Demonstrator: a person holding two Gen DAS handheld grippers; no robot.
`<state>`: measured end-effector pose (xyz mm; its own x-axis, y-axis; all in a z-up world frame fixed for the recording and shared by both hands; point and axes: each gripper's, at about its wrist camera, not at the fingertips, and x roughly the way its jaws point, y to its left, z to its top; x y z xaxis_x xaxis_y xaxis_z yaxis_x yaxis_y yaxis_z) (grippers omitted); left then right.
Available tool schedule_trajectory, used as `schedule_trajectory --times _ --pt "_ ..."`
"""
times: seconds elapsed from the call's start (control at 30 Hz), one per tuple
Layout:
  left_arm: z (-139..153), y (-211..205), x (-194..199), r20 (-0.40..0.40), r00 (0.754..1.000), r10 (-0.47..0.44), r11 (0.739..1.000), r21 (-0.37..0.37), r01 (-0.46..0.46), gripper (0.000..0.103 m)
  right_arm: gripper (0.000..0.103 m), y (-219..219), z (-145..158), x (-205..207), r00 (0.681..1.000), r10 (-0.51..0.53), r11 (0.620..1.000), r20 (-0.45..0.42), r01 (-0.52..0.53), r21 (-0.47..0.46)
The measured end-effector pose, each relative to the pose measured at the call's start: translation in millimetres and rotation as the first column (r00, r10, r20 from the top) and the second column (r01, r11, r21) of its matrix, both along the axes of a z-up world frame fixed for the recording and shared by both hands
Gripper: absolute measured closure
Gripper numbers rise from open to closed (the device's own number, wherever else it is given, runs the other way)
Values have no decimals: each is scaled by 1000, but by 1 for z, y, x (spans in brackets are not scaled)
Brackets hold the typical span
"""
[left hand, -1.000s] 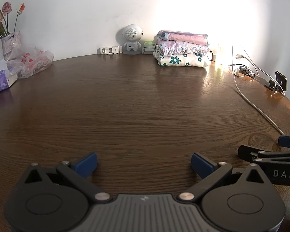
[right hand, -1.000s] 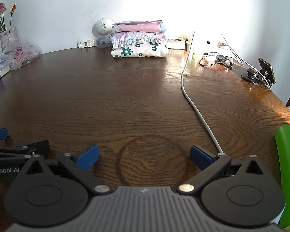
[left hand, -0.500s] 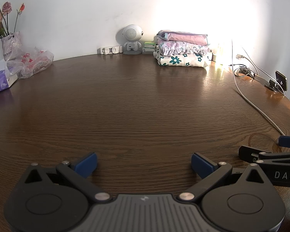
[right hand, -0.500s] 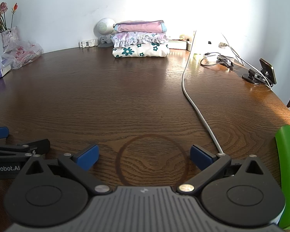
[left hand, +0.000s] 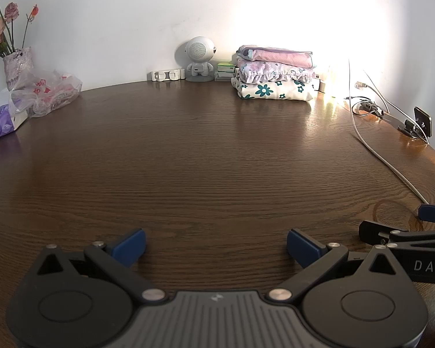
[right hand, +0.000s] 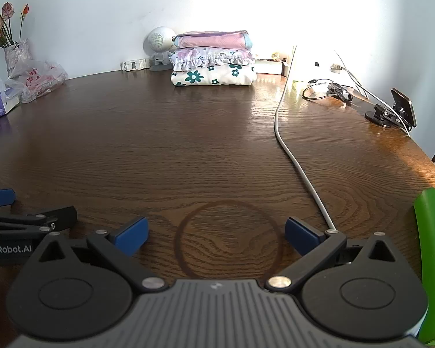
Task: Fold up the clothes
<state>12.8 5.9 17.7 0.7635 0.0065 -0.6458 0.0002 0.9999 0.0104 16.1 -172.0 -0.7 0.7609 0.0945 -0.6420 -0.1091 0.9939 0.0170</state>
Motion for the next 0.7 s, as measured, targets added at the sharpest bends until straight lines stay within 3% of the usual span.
schedule_trajectory --times 0.7 --pt "0 0 -1 0 1000 4 1000 0 -4 0 0 -1 0 -1 1000 -16 1000 0 16 -1"
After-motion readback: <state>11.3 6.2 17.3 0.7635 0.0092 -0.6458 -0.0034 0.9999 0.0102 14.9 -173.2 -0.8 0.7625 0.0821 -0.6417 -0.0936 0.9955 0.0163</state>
